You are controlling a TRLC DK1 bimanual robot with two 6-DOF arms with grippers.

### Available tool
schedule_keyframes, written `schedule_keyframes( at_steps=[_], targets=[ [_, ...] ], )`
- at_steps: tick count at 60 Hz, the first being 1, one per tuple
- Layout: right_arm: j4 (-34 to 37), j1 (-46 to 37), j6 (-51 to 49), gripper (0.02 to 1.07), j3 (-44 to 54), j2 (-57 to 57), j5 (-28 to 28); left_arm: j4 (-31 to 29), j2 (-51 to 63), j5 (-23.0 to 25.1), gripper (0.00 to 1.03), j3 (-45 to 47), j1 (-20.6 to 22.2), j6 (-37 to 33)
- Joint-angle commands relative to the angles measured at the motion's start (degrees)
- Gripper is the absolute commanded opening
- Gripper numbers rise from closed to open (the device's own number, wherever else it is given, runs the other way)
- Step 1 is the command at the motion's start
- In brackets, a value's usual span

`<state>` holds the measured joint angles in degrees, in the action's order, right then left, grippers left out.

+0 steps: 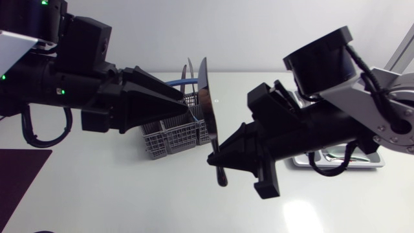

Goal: Unload the cutlery basket into the drawer organizer.

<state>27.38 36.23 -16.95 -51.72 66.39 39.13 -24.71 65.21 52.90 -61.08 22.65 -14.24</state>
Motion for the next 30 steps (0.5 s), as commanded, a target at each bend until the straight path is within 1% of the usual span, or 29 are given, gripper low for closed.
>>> schedule_keyframes(
  at_steps=[1, 4, 7, 9, 12, 13, 14, 15, 18, 19, 20, 22, 28, 29, 30],
  targets=[
    [1.0, -3.5, -0.5, 0.07, 1.9, -2.7, -0.5, -1.0, -1.7, -1.9, 0.92, 2.7, -1.3, -2.5],
    [1.5, -5.5, -1.0, 0.07, 2.2, -3.2, -1.3, -1.0, -1.8, -3.8, 0.92, 3.2, -1.6, -3.3],
    [2.6, -10.7, -2.6, 0.07, 2.7, -4.0, -2.7, -0.7, -2.2, -8.0, 0.92, 4.1, -1.8, -4.5],
    [2.8, -12.8, -2.9, 0.07, 2.9, -4.0, -3.2, -0.5, -2.3, -9.4, 0.92, 4.5, -1.8, -4.7],
    [3.5, -18.0, -4.7, 0.07, 3.1, -3.9, -4.2, 0.4, -2.3, -15.2, 0.92, 5.4, -1.5, -5.4],
    [3.5, -18.0, -4.7, 0.07, 3.1, -3.9, -4.2, 0.4, -2.3, -15.2, 0.92, 5.4, -1.5, -5.4],
    [3.8, -21.7, -6.2, 0.07, 3.1, -3.4, -5.2, 0.5, -2.3, -15.7, 0.92, 5.4, -1.4, -5.6],
    [3.9, -23.0, -6.6, 0.07, 3.2, -3.1, -5.3, 1.2, -2.4, -19.0, 0.92, 6.2, -0.8, -6.3],
    [4.2, -29.3, -8.5, 0.07, 2.8, -1.2, -5.4, 3.3, -2.4, -25.2, 0.92, 7.8, 0.5, -7.3],
    [4.2, -31.4, -9.1, 0.07, 2.6, -0.5, -5.5, 3.5, -2.4, -26.3, 0.92, 8.2, 0.8, -7.5],
    [4.2, -33.4, -9.7, 0.07, 2.3, 0.3, -5.5, 4.1, -2.4, -28.8, 0.92, 8.9, 2.0, -8.1],
    [4.4, -37.5, -11.0, 0.07, 1.5, 2.1, -5.3, 4.5, -2.4, -30.6, 0.92, 9.6, 2.7, -8.7],
    [5.1, -46.6, -14.1, 0.07, -2.0, 7.7, -5.3, 7.0, -3.2, -37.2, 0.92, 12.7, 6.3, -10.5],
    [5.1, -47.9, -14.3, 0.07, -2.6, 8.7, -5.5, 8.2, -3.4, -39.2, 0.92, 13.4, 7.7, -10.9],
    [5.1, -49.0, -14.5, 0.07, -3.2, 9.5, -5.6, 8.6, -3.6, -40.2, 0.92, 13.9, 8.2, -11.2]
  ],
)
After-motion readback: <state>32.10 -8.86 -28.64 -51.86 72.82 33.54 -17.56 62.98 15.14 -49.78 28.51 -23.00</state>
